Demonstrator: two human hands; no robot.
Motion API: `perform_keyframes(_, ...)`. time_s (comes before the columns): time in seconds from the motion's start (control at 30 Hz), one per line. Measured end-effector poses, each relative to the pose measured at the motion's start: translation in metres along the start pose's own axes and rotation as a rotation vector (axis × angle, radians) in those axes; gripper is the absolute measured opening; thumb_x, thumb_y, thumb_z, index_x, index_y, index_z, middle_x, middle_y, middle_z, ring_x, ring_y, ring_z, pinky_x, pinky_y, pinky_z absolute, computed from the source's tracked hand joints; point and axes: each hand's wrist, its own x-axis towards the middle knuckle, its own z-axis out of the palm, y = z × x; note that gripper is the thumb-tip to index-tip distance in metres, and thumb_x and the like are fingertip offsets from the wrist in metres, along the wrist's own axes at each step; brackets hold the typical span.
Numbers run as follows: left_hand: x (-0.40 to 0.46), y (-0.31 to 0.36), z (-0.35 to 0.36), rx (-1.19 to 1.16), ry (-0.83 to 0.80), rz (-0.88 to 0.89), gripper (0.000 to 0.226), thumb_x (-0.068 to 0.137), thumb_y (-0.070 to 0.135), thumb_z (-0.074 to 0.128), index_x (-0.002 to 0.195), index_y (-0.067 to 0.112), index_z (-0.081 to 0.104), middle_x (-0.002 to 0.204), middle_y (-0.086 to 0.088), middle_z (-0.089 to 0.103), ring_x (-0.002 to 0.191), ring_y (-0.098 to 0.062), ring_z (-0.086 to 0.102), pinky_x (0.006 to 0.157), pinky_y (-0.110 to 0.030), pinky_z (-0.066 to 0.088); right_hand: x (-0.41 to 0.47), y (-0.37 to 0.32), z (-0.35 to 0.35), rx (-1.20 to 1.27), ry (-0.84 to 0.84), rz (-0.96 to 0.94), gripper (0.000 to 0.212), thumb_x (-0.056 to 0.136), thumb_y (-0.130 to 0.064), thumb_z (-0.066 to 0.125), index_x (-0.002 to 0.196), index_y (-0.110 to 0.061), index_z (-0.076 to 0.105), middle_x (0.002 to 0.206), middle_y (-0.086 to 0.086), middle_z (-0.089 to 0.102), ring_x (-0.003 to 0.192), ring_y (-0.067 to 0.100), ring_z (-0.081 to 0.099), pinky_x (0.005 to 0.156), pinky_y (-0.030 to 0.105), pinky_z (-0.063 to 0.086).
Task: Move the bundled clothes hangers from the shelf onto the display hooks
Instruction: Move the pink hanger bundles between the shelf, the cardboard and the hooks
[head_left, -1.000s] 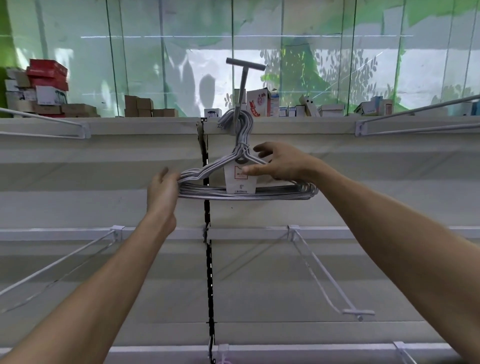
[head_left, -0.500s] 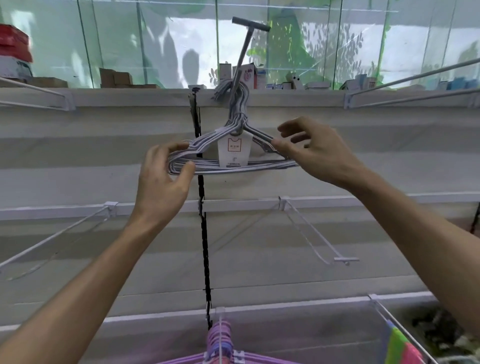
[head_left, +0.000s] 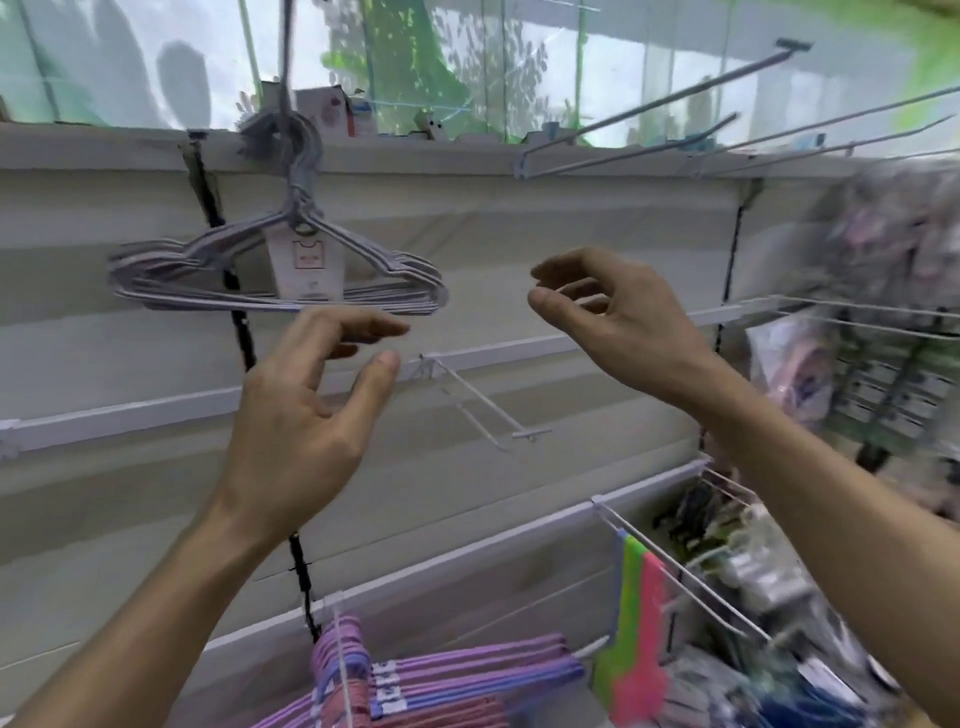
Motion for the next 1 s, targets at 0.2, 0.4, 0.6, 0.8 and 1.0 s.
perform_keyframes(0.2,-0.002,0.054,0.05,-0.141,-0.165,0.079,0.019,0.094,0.028,0.056,0.112,0.023,0.064,0.108,0.01,0.067,0.103,-0.013,0.065,0.088,-0.024,0.052,-0.042,0.016,-0.061,-0.057,0.074,0.074,0.031,0.095,-0.036,0.063,0.121,-0.019,0.064,0.106,-0.008,0.067,0.097,0.002,0.063,0.085,0.029,0.057)
perform_keyframes(0.4,-0.004,0.121,0.12,-0.265,-0.279,0.135,0.026,0.091,0.04,0.052,0.109,0.025,0.064,0.103,0.016,0.068,0.099,-0.004,0.065,0.084,-0.008,0.047,-0.1,0.037,-0.149,-0.085,0.151,0.169,0.028,0.094,-0.032,0.067,0.117,-0.018,0.067,0.103,-0.009,0.07,0.094,0.006,0.066,0.085,0.033,0.057)
perform_keyframes(0.6,-0.016,0.207,0.209,-0.476,-0.366,0.191,0.02,0.09,0.038,0.056,0.104,0.027,0.067,0.099,0.015,0.07,0.095,-0.009,0.068,0.082,-0.014,0.049,-0.174,0.061,-0.263,-0.209,0.219,0.274,0.026,0.094,-0.032,0.067,0.116,-0.018,0.067,0.101,-0.011,0.069,0.091,0.005,0.066,0.081,0.028,0.056)
perform_keyframes(0.8,-0.035,0.297,0.296,-0.661,-0.493,0.255,0.018,0.09,0.038,0.057,0.101,0.028,0.067,0.096,0.014,0.07,0.09,-0.011,0.068,0.077,-0.018,0.05,-0.256,0.079,-0.369,-0.32,0.289,0.405,0.024,0.095,-0.035,0.065,0.113,-0.019,0.067,0.102,-0.009,0.068,0.093,0.008,0.064,0.08,0.03,0.057)
perform_keyframes(1.0,-0.053,0.375,0.366,-0.775,-0.613,0.358,0.013,0.093,0.033,0.062,0.105,0.029,0.067,0.1,0.015,0.069,0.093,-0.009,0.067,0.077,-0.022,0.052,-0.323,0.085,-0.447,-0.424,0.375,0.51,0.022,0.095,-0.034,0.065,0.111,-0.02,0.068,0.1,-0.009,0.069,0.091,0.007,0.065,0.078,0.025,0.056)
